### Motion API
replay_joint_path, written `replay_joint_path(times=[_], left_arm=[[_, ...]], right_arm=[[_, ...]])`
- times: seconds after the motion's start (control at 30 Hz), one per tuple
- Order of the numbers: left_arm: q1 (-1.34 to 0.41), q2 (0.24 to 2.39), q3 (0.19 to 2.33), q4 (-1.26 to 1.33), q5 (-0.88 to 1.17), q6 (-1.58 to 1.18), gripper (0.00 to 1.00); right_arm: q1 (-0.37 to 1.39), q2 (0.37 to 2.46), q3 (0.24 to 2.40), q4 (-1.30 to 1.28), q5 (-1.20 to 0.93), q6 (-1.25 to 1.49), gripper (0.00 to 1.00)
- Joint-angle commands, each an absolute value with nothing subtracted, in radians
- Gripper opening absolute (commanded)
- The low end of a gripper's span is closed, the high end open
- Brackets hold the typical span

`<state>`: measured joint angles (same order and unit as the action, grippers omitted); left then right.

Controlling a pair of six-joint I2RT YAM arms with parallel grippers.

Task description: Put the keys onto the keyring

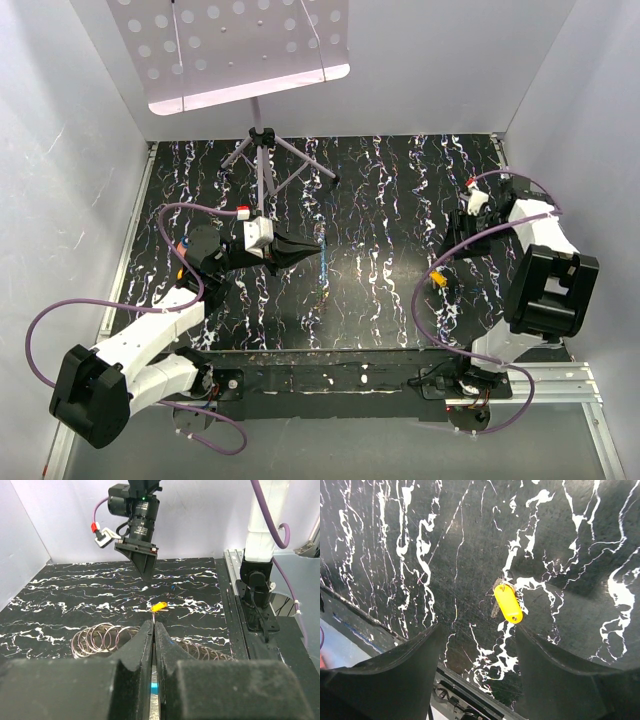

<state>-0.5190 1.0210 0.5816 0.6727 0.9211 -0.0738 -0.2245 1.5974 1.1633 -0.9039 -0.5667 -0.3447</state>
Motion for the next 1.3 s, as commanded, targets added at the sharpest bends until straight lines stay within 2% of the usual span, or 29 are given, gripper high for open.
replay_joint_path(times=[0.0, 0.43, 1.27], left_arm=[[-0.514, 0.989, 0.621, 0.684, 0.922, -0.063, 0.00], [-0.514, 0.985, 0.621, 0.667, 0.922, -0.049, 0.00], [-0.514, 0.988, 0.627, 0.644, 0.919, -0.034, 0.00]], right_arm=[[-0.201, 1.647, 1.198, -0.933, -0.545, -0.330, 0.67], [-0.150, 1.831, 1.310, -0.951, -0.474, -0.322, 0.52], [-0.092, 1.968, 1.358, -1.000, -0.436, -0.336, 0.37]])
